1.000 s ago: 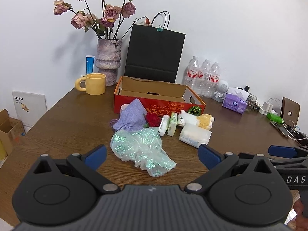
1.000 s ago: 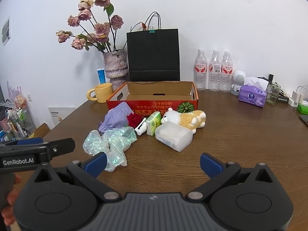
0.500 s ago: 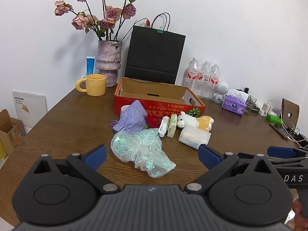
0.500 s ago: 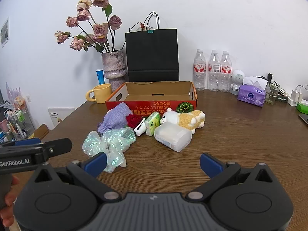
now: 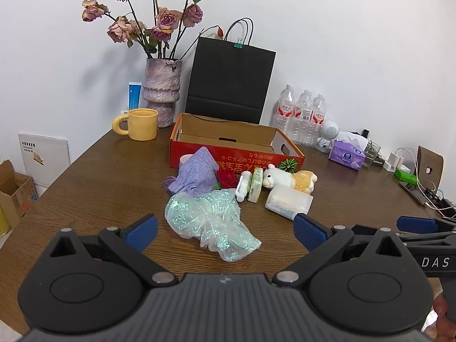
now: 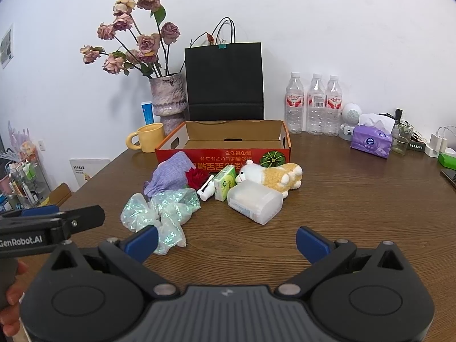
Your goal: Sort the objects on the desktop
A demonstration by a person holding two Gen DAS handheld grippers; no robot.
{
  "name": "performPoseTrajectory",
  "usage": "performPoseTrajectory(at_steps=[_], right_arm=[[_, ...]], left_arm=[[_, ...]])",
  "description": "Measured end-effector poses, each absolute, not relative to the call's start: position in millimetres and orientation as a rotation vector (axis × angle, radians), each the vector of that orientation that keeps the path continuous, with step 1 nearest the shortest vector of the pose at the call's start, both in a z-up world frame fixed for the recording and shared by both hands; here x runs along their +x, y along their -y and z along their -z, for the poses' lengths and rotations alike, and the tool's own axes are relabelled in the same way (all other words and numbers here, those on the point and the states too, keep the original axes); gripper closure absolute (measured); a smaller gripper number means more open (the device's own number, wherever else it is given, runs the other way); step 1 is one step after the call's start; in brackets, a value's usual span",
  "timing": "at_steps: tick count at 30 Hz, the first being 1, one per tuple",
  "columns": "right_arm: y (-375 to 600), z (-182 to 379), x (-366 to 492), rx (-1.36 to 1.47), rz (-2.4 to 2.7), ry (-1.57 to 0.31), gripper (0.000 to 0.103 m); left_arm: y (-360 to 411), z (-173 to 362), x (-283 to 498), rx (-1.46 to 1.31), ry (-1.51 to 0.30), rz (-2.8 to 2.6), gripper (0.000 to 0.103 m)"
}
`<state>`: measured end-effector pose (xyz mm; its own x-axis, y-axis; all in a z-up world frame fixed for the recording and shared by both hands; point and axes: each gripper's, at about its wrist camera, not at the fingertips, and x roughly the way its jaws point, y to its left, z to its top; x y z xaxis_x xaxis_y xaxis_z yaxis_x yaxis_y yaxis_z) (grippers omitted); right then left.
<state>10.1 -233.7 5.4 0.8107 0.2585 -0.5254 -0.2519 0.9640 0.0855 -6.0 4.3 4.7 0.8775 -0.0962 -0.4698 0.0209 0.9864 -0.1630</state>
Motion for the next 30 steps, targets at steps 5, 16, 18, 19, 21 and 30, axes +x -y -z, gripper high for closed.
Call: performPoseTrajectory(at_steps=[5,16,18,19,21,30], right_arm=[[234.0,-4.3,9.6,0.012,-0.270,-0.564,0.000],[234.3,-4.3,9.4,0.010,-0.269,-0.565,0.000],[234.4,-4.4,9.1,0.009,-0.268,-0.564,0.000],[234.3,-4.3,9.2,0.009,-0.268,-0.565,0.000],[234.1,-4.4,9.1,0.008,-0.266,-0.564,0.000],[234.4,-4.2,8.2,0.007,-0.260,-0.567,0.000]], left_arm=[[-4.4,-5.0,-5.5,-0.156,-0.501,0.061,0.000],[-5.4,-5.9,-3.1,-0.161,-0.507,0.064,0.000],[-5.3,-5.6,-2.6,-0.162,-0.508,0.064,0.000],[-5.4,-5.3,-2.5,-0.163,-0.509,0.064,0.000],[-5.5,-5.1,-2.2,-0.164,-0.510,0.064,0.000],[-5.3,-3.9,-1.4,-0.166,-0.514,0.069,0.000]])
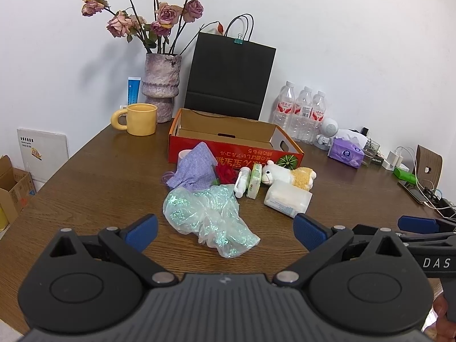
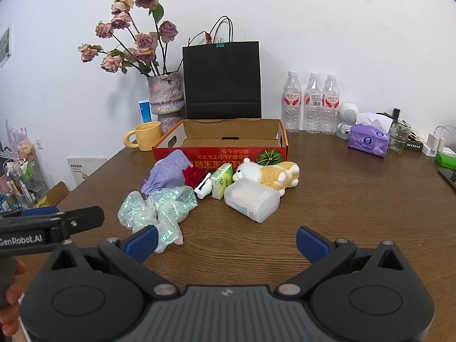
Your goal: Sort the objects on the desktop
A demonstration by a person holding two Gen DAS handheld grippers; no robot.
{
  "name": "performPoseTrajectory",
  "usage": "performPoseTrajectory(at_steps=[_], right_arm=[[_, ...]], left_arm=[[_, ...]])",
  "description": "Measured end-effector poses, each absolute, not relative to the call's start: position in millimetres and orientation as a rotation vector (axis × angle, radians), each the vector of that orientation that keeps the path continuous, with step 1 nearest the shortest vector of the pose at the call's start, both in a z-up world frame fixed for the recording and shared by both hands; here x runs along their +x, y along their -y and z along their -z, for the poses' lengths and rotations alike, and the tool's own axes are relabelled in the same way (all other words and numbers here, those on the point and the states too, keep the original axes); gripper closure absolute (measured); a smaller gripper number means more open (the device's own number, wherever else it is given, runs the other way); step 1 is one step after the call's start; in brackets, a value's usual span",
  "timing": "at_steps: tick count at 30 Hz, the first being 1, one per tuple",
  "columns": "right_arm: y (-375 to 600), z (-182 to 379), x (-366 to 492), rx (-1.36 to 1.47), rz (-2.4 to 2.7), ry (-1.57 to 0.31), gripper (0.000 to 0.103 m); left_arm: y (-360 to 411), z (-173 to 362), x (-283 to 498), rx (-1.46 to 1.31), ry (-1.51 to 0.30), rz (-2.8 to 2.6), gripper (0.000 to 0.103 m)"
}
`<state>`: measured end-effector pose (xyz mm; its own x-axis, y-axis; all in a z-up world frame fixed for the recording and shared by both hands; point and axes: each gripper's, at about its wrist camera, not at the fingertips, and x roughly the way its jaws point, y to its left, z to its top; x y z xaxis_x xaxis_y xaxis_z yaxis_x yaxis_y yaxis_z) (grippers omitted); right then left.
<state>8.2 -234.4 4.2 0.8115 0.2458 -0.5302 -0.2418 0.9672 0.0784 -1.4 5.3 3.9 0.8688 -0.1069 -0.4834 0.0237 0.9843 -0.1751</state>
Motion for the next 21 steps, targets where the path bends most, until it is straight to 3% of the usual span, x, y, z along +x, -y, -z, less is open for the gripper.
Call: performPoseTrajectory(at_steps=[21], right_arm=[[234.5,1.2,8.1,0.007,-0.262,-0.583,0.000]], left_arm=[[-7.0,-2.1,-5.5,-0.179,-0.511,0.071,0.000]])
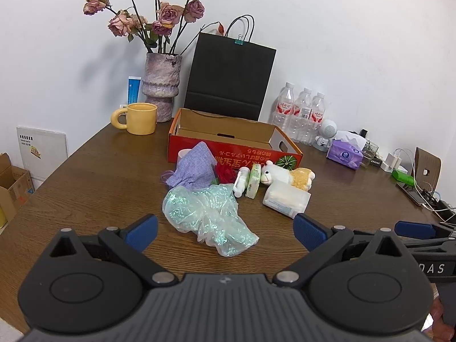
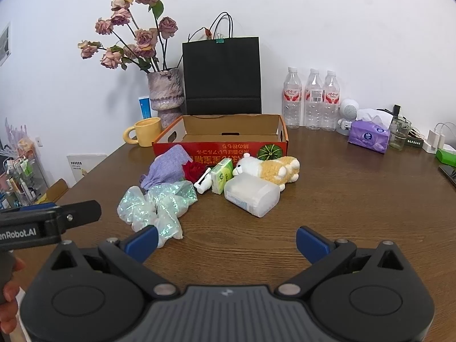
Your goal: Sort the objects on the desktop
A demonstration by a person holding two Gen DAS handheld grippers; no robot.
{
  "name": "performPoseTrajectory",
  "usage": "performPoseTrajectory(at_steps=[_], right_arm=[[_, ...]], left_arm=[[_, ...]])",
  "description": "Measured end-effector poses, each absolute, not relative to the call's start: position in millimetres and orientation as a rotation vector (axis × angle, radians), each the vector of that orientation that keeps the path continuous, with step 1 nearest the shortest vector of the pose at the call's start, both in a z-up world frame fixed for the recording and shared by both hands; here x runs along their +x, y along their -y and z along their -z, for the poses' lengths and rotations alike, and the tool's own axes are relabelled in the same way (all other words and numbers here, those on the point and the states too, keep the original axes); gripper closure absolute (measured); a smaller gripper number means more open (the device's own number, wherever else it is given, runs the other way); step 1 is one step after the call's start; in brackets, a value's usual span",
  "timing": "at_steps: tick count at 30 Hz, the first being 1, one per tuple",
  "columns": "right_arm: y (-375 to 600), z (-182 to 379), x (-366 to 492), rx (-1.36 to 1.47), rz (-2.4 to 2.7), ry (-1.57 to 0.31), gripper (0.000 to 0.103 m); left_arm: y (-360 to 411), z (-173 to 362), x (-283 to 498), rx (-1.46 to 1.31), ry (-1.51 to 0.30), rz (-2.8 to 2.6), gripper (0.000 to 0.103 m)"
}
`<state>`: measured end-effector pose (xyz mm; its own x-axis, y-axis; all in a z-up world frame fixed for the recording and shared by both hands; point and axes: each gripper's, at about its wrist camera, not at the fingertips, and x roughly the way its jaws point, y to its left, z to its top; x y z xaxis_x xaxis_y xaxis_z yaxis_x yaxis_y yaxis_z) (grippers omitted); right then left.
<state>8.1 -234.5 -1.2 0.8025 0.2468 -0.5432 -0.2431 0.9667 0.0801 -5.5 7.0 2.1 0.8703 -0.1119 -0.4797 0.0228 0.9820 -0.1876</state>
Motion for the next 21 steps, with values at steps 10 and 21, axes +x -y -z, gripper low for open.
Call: performPoseTrajectory(at_steps=[10,21], right_arm=[[234.4,2.8,10.3,0.006,-0.255,-0.587,0.000],[233.7,3.7,17.6,0.001,-0.256,-0.591,0.000]], left_arm=[[-6.9,-3.4,-4.4,-0.176,-0.509,0.073,0.000],[-6.7,-5.0,1.1,-0.164,-0.515,0.070,0.000]])
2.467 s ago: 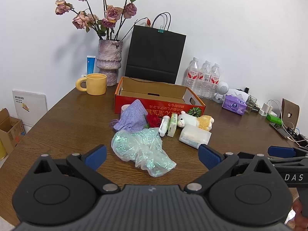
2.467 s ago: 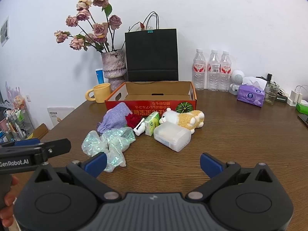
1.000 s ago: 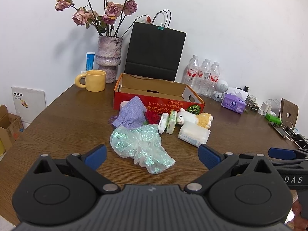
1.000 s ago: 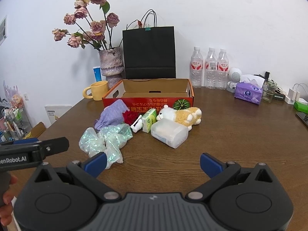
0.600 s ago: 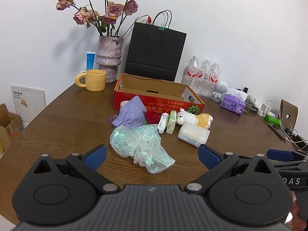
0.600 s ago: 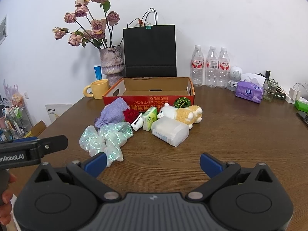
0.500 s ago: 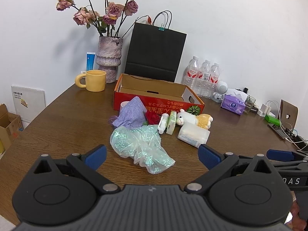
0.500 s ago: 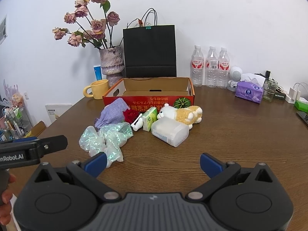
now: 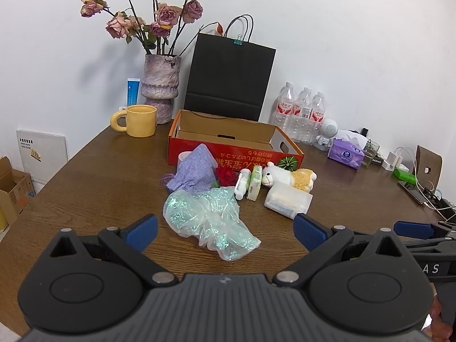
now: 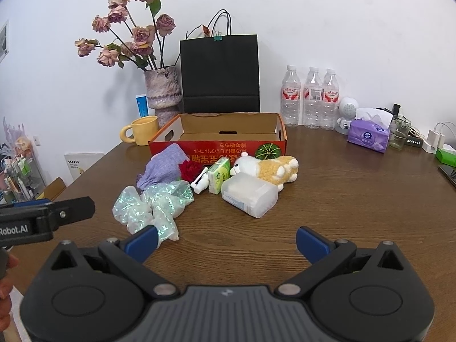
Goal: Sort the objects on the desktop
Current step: 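Grasp the iridescent plastic bag with the left tool while the right tool grasps the white plastic box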
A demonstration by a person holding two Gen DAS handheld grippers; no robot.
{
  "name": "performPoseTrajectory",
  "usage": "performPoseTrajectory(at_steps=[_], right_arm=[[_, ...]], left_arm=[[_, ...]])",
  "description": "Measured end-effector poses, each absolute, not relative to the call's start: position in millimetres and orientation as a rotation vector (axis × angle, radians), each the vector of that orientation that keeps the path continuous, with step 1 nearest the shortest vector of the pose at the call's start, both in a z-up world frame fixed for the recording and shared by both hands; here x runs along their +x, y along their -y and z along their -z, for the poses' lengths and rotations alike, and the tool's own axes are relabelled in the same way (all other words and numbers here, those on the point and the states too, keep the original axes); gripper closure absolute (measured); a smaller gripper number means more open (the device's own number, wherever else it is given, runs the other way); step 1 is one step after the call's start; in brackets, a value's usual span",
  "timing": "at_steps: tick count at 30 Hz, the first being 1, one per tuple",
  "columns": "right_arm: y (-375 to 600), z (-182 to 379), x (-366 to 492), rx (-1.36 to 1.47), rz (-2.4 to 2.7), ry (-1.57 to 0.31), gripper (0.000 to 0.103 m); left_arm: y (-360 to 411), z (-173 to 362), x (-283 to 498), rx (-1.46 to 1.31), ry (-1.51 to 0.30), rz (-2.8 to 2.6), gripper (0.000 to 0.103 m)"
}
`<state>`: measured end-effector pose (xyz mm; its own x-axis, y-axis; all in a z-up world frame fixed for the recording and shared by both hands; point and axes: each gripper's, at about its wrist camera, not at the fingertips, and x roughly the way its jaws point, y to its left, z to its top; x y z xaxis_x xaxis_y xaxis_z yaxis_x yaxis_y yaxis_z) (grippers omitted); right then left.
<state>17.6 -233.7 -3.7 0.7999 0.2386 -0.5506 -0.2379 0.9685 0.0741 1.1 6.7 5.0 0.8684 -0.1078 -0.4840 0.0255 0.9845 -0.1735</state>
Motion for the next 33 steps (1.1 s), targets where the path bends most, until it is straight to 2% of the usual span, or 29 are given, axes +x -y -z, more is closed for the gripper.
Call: performPoseTrajectory(at_steps=[16,33], right_arm=[[230.6,24.5,67.7,-0.019,-0.278,-0.622,0.000],[230.8,83.2,190.8,-0.144,-0.305,-0.689,0.000]], left_arm=[[-15.7,18.2,51.1,-0.173,-0.604,0.036,0.000],[-25.0,69.2,142.8,-0.178,-0.742,-0.016,0.000]])
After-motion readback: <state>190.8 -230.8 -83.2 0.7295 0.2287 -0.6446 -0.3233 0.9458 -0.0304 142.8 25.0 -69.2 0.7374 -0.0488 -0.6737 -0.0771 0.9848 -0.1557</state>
